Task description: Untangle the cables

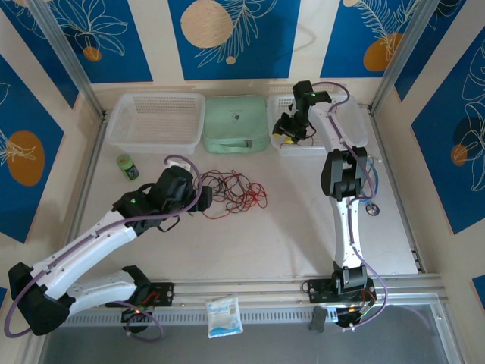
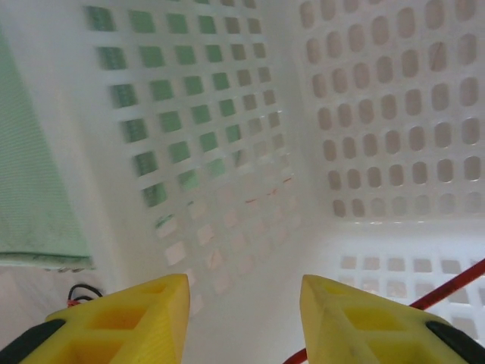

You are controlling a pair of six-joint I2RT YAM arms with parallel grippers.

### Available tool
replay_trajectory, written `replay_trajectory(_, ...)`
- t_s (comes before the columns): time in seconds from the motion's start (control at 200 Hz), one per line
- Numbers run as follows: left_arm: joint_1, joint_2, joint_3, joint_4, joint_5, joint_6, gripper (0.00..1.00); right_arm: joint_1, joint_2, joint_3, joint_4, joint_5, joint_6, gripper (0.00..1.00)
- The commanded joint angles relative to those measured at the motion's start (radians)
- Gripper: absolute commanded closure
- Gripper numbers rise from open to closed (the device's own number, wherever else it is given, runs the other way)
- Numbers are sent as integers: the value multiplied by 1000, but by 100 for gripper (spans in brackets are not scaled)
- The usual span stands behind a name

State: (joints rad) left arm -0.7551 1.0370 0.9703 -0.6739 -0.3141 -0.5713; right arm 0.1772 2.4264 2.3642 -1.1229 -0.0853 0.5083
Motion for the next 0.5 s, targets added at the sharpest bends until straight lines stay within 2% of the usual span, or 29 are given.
replay_trajectory(0.0, 14, 7, 18, 4, 15, 0, 7, -5, 62, 45, -68, -5, -19, 56)
replay_trajectory(0.27, 16, 12, 33, -1, 18, 2, 7, -73, 219, 195, -130, -3, -3, 56)
replay_trajectory(0.495, 18, 12, 44, -16, 9, -2, 7, -130, 224, 197, -123, 50, 24, 56)
